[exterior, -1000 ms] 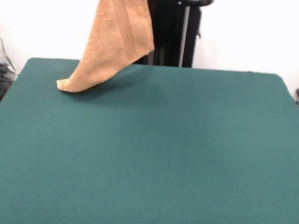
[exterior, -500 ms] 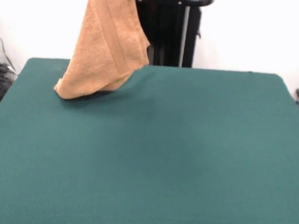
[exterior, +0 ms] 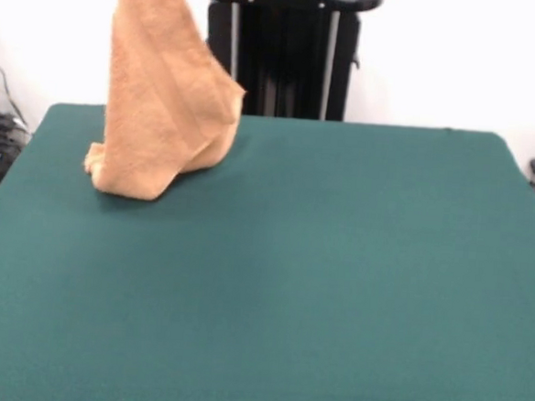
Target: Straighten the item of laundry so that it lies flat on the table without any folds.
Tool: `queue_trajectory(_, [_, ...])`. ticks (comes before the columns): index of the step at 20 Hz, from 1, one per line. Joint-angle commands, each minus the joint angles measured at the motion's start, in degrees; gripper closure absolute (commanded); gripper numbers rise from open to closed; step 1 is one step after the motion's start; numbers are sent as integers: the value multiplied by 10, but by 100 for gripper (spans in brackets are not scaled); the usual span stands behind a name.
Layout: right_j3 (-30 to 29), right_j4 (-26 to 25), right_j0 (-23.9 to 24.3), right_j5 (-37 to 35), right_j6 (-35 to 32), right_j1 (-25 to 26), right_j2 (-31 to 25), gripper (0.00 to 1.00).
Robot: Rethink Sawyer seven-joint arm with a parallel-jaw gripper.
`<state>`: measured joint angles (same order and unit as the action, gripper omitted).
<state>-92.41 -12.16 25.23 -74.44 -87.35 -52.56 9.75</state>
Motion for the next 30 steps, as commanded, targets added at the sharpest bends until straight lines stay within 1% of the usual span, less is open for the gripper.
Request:
queue_trajectory(1, [93, -45, 65, -51, 99, 62, -68, 100])
queue_trajectory(4, [136, -58, 98, -77, 140, 77, -85, 100])
queue_trajectory(7, [181, -76, 118, -106, 167, 92, -100, 100])
queue_trajectory(10, [198, -85, 131, -122, 176, 93, -111, 100])
queue_trajectory(16, [204, -101, 141, -133, 177, 78, -123, 100])
queue_trajectory(20, [222, -116, 142, -151, 181, 73, -129, 100])
queue_trajectory(25, [278, -142, 145, -186, 205, 82, -138, 100])
queue_trajectory(27, [275, -145, 144, -188, 199, 76, -137, 100])
queue_trajectory(30, [221, -134, 136, -161, 165, 42, -125, 100])
